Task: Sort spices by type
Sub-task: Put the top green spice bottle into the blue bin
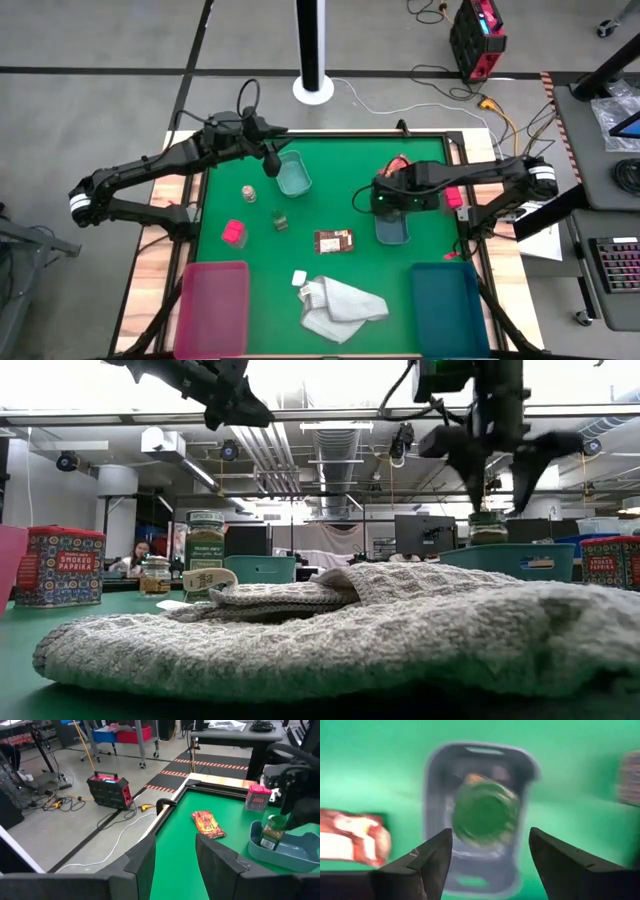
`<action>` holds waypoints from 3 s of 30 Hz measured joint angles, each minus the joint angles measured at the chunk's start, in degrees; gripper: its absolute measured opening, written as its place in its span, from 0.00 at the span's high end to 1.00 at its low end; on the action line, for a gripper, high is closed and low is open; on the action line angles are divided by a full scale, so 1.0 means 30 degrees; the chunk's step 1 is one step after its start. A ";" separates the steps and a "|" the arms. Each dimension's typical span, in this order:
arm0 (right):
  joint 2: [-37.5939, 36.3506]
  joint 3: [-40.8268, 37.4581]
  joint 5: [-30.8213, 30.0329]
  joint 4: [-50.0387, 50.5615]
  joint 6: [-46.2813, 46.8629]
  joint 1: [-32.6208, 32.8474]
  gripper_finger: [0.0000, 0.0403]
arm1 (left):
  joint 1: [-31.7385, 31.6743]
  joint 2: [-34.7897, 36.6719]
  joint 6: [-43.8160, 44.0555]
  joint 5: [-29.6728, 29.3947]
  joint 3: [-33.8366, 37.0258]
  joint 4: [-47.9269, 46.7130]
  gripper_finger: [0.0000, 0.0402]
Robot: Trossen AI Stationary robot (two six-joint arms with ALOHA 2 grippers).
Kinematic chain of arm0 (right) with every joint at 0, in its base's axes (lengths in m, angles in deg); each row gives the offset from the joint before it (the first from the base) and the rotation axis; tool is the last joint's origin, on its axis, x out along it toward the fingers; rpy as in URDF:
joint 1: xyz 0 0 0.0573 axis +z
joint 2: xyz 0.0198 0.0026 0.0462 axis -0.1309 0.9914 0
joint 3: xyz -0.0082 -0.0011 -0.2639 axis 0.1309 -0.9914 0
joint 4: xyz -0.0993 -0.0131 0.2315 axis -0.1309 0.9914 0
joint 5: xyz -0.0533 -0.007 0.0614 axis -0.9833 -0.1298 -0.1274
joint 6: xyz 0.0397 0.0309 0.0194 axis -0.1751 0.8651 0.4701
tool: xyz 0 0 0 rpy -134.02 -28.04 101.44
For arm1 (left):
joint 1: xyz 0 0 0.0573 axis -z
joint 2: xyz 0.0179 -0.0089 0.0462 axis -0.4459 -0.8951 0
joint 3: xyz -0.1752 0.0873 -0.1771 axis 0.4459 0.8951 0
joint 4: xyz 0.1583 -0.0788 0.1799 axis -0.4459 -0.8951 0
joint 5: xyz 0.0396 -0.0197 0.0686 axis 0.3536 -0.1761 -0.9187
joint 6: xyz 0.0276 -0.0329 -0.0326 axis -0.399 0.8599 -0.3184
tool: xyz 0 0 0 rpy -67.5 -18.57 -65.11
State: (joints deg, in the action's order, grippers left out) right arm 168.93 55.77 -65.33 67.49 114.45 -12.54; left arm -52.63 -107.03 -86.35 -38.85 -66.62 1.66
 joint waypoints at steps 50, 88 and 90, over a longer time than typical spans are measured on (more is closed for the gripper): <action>0.0242 0.1045 0.2665 0.0086 -2.6368 -0.6339 0.98 | 0.2876 0.4896 0.8781 -0.2271 -0.4933 -0.5618 0.89; -0.4339 -0.4045 0.5290 -0.3232 -1.9570 -0.5126 0.98 | 0.2958 0.2098 0.6833 -0.2521 -0.8510 -0.9451 0.91; -0.4497 -0.4045 0.5361 -0.3185 -1.9095 -0.4795 0.98 | 0.2958 0.2109 0.6745 -0.2521 -0.8510 -0.9456 0.91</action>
State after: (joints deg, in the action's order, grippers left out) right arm 155.44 43.63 -49.25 57.93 57.17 -26.92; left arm -43.76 -100.70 -66.12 -46.41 -92.15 -26.71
